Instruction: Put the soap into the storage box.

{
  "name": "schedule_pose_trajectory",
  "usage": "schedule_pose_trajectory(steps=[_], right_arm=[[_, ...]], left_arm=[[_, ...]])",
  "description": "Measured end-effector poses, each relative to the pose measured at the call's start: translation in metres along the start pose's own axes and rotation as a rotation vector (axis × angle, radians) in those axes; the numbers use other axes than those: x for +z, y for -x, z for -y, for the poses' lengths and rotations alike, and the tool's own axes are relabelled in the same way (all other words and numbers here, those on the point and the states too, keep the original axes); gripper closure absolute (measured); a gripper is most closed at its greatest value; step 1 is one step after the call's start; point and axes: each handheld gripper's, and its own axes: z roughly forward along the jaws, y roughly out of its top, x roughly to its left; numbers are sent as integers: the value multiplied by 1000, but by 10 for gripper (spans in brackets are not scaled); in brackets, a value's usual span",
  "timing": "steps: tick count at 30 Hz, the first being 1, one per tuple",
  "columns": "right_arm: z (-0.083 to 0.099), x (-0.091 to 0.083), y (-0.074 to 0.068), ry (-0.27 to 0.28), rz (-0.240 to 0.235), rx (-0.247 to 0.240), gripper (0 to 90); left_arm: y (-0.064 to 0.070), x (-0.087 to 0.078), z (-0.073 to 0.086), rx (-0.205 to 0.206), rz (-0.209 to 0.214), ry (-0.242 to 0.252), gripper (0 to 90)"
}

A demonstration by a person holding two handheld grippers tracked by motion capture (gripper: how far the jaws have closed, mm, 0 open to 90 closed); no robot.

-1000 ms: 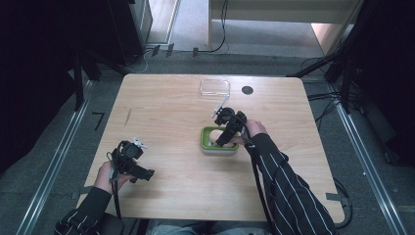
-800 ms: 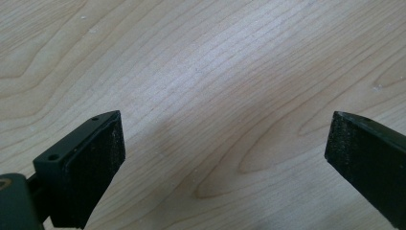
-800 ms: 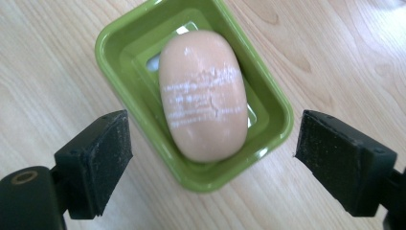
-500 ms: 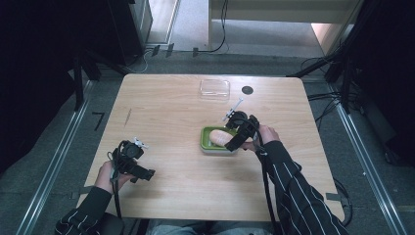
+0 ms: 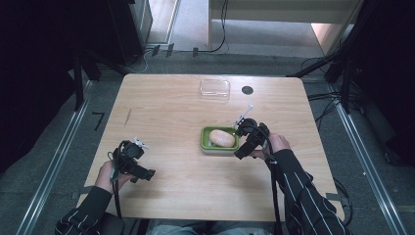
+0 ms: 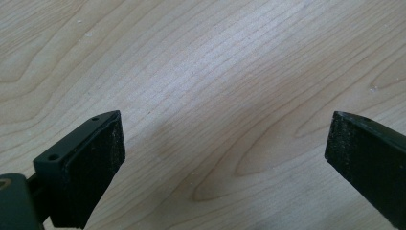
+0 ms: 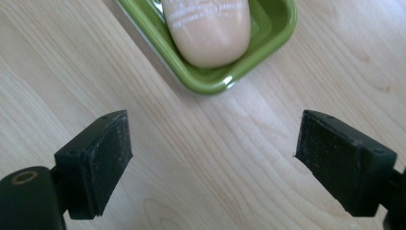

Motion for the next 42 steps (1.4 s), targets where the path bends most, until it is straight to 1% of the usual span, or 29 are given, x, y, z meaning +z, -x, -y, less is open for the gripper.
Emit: schedule_pose_trajectory(steps=[6, 7, 12, 16, 20, 25, 27, 29, 30, 34, 36, 42], right_arm=[[14, 0, -1, -22, 9, 8, 125], [16, 0, -2, -29, 11, 17, 125], [27, 1, -3, -39, 15, 15, 127], [35, 1, -7, -46, 21, 19, 129], [45, 2, -9, -65, 22, 24, 129], [56, 5, -13, -80, 19, 30, 129], [61, 7, -15, -88, 25, 23, 128], [66, 10, -18, -94, 20, 31, 128], [68, 11, -19, -101, 21, 19, 128], [76, 13, -23, -103, 19, 27, 128], [79, 13, -25, -108, 16, 26, 128], [87, 12, -28, -102, 17, 13, 127]], left_arm=[[0, 0, 0, 3, 1, -4, 5], [0, 0, 0, 3, 2, -4, 5], [1, 0, 0, 4, -2, -2, 5], [1, 0, 0, 3, -2, 0, 5], [1, 0, 0, 5, -1, -2, 5], [1, 0, 0, 7, 0, -3, 5], [1, 0, 0, 8, 0, -2, 5], [2, 0, -1, 8, -1, 0, 5], [2, 0, -1, 8, 0, 0, 5], [2, 0, -1, 10, 1, 0, 5], [2, 0, -1, 12, 0, 1, 5], [2, 0, -2, 18, -3, -2, 5]])
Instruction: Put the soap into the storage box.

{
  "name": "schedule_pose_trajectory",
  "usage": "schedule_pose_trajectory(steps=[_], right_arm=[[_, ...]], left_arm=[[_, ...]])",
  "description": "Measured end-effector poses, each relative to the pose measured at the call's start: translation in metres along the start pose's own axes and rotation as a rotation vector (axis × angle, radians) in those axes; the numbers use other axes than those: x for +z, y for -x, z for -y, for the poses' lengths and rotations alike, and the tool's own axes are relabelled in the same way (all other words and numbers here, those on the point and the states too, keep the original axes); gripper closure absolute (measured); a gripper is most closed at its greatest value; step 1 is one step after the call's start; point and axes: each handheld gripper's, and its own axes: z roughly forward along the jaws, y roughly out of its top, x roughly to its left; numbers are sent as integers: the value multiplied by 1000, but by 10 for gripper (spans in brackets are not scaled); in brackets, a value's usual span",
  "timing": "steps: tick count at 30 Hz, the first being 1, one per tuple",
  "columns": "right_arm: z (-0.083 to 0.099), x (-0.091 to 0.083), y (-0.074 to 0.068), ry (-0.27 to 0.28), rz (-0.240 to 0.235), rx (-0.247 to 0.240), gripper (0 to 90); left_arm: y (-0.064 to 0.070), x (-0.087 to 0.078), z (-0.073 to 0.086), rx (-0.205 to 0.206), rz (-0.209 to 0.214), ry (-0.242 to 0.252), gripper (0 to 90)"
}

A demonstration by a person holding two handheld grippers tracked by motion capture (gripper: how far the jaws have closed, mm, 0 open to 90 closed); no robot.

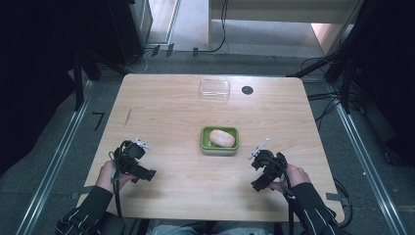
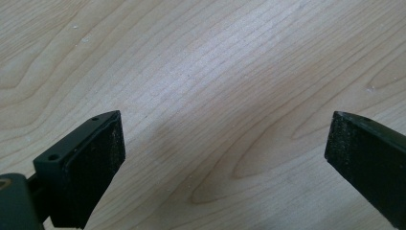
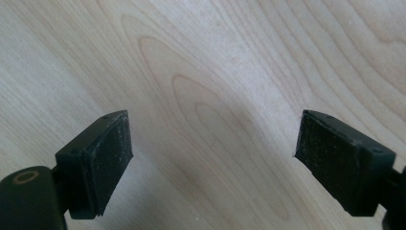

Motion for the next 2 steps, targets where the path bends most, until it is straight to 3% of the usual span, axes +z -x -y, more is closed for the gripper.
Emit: schedule_pose_trajectory(steps=[2], right_arm=[[2, 0, 0, -1, 7, -9, 127]], left_arm=[[0, 0, -1, 2, -3, 1, 5]])
